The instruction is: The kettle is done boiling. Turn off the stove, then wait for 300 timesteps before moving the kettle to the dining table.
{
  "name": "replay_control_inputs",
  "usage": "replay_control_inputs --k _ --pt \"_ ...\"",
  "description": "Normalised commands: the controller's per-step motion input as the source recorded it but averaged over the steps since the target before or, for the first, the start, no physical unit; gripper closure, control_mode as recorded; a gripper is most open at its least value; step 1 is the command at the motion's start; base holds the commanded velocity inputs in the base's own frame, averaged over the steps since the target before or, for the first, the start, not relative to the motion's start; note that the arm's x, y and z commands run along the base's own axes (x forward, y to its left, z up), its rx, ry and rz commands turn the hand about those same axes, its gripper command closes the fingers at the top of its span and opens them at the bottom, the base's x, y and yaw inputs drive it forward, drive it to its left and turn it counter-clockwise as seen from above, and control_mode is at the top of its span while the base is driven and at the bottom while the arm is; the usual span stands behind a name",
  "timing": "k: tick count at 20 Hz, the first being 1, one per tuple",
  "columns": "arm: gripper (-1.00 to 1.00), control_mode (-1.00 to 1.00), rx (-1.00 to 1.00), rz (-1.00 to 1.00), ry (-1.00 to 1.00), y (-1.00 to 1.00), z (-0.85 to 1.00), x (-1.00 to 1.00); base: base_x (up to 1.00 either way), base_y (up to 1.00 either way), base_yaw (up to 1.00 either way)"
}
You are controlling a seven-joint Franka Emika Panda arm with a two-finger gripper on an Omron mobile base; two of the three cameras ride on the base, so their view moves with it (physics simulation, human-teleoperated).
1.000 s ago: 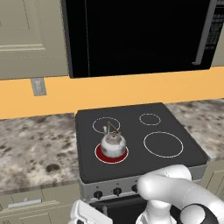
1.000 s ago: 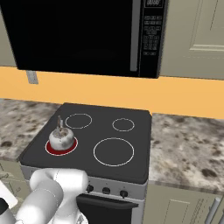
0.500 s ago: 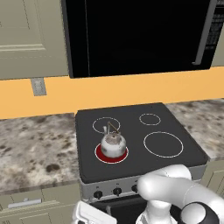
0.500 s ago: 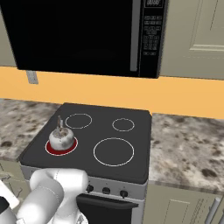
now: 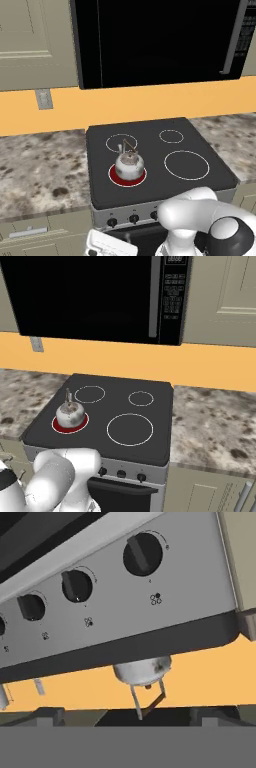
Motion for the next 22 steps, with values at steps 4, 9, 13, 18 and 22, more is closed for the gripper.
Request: replay_control_inputs --k 4,9,13,18,22 --pt "-1.0 -1.0 -0.16 0.0 0.22 -0.32 0.0 0.0 0.0 0.0 0.0" --pt "-1.0 -1.0 -0.13 0.0 0.13 -0.24 -0.08 0.0 0.0 0.0 0.0" --pt "-1.0 -1.0 -0.09 0.0 0.06 -0.11 -0.03 0.0 0.0 0.0 0.0" --pt "-1.0 -1.0 -0.11 0.01 0.03 0.02 -0.01 0.0 0.0 0.0 0.0" --pt "-1.0 -1.0 -0.08 0.05 0.0 0.05 -0.08 0.0 0.0 0.0 0.0"
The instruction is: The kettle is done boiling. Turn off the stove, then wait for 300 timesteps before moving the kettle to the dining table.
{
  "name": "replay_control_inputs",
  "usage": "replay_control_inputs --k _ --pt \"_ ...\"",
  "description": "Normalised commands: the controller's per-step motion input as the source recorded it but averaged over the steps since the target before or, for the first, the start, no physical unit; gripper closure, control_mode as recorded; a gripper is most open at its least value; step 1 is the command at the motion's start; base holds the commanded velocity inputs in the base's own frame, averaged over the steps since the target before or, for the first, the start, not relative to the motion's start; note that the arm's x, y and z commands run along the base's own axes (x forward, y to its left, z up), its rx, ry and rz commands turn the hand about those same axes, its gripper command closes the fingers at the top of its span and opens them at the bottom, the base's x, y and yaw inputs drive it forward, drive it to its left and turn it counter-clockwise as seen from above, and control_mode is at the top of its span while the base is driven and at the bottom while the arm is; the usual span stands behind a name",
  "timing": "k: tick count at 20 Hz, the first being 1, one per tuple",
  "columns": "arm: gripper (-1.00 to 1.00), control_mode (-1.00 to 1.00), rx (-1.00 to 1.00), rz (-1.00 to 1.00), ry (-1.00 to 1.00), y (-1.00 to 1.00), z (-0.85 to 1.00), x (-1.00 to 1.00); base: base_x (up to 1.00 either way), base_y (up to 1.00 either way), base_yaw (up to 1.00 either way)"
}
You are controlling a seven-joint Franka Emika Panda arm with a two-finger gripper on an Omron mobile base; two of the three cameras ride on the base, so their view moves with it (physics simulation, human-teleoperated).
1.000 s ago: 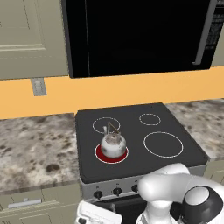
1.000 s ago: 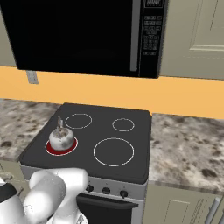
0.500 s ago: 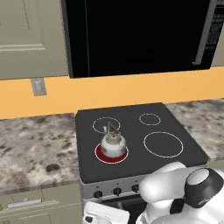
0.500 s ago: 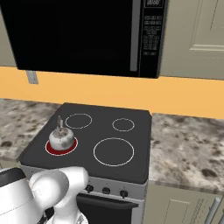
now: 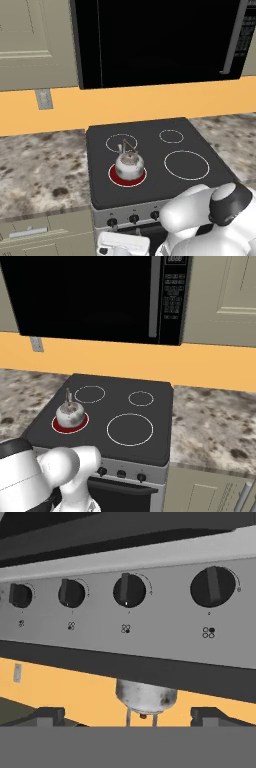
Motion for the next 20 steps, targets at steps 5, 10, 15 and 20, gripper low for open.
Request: replay_control_inputs --k 5,10,15,20 --pt "-1.0 -1.0 -0.08 0.06 0.01 0.04 -0.15 0.09 0.0 0.0 0.0" --pt "-1.0 -1.0 -0.01 0.08 0.0 0.16 -0.13 0.25 0.0 0.0 0.0" --pt "-1.0 -1.0 0.0 0.07 0.0 0.17 -0.17 0.21 0.0 0.0 0.0" --pt "-1.0 -1.0 -0.01 0.07 0.0 0.03 -0.32 0.16 0.0 0.0 0.0"
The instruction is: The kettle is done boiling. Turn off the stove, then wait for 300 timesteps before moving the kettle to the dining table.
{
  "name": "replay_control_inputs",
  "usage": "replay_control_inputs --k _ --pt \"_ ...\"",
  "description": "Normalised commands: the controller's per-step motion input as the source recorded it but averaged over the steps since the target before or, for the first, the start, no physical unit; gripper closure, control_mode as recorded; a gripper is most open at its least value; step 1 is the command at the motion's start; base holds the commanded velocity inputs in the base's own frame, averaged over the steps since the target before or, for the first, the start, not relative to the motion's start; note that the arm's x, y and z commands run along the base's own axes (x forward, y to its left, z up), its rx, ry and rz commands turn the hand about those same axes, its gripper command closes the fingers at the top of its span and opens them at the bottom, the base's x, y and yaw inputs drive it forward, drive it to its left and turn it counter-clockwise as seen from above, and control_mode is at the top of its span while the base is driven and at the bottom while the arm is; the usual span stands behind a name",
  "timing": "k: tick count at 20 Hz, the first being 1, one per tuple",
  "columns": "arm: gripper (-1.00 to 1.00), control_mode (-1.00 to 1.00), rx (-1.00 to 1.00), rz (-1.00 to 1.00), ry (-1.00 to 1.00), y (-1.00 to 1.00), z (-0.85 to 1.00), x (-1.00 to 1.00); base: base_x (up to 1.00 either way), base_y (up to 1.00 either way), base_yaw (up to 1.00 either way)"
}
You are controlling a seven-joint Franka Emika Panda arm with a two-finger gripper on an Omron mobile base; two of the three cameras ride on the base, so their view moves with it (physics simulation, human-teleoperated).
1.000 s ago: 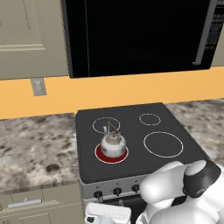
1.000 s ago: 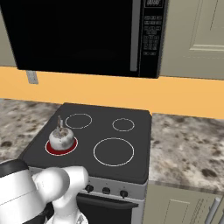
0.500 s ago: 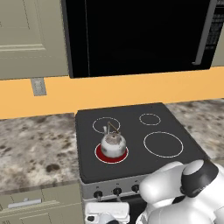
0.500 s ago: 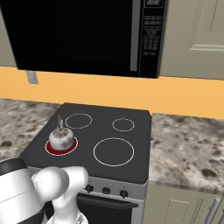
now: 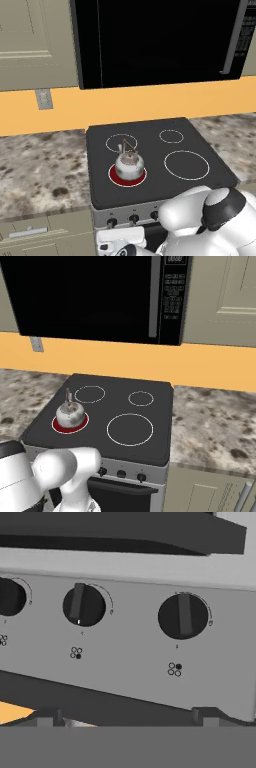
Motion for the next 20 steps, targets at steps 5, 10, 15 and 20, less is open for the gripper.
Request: replay_control_inputs --k 5,10,15,20 --pt "-1.0 -1.0 -0.01 0.06 0.0 0.17 -0.38 0.17 0.0 0.0 0.0" --pt "-1.0 -1.0 -0.02 0.04 0.0 0.34 -0.39 0.09 0.0 0.0 0.0" --pt "-1.0 -1.0 -0.07 0.02 0.01 0.06 -0.33 0.01 0.0 0.0 0.0" --pt "-1.0 -1.0 0.0 -0.01 -0.01 0.07 -0.12 0.07 0.0 0.0 0.0"
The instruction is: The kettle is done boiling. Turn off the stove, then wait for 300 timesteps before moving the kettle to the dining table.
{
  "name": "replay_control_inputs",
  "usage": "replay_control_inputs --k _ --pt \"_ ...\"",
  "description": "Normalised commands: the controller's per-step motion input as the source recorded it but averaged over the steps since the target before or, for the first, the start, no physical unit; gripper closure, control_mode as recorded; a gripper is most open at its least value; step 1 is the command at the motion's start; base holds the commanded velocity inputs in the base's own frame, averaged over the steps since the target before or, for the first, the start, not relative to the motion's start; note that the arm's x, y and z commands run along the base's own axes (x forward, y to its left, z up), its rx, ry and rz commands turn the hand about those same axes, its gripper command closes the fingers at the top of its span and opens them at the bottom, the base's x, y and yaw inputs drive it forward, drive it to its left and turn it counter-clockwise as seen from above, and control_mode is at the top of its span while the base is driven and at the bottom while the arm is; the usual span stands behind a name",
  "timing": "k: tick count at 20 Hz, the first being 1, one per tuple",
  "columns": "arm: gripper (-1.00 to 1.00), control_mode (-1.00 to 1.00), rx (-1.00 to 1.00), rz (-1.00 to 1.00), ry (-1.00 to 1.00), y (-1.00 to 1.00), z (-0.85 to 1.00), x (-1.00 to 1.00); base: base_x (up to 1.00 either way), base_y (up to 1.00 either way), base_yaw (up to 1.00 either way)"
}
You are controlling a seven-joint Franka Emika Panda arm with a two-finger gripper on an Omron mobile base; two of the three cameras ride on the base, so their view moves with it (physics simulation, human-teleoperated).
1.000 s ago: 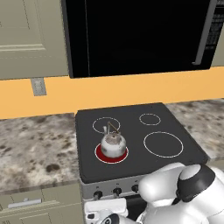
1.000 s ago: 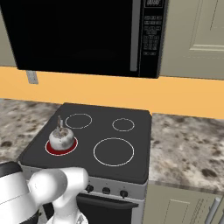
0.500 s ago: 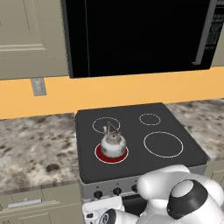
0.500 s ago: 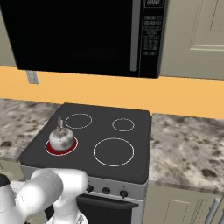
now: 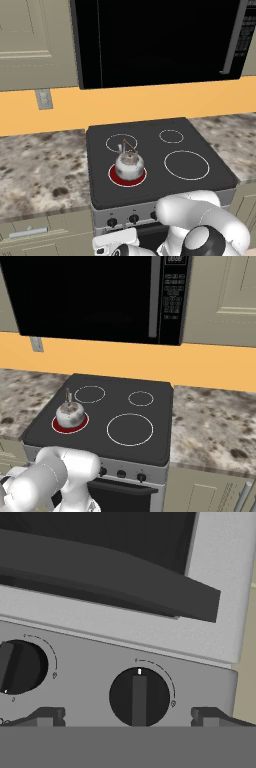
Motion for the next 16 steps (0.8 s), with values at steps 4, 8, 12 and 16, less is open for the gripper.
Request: replay_control_inputs --k 4,8,12,16 --pt "-1.0 -1.0 0.0 -0.03 0.0 0.23 -0.04 0.11 0.0 0.0 0.0" --pt "-1.0 -1.0 0.0 -0.05 0.0 0.01 0.0 0.12 0.0 0.0 0.0" --pt "-1.0 -1.0 0.0 -0.03 0.0 0.0 -0.01 0.12 0.0 0.0 0.0" --pt "-1.0 -1.0 0.0 -0.03 0.0 -0.05 0.0 0.1 0.0 0.0 0.0"
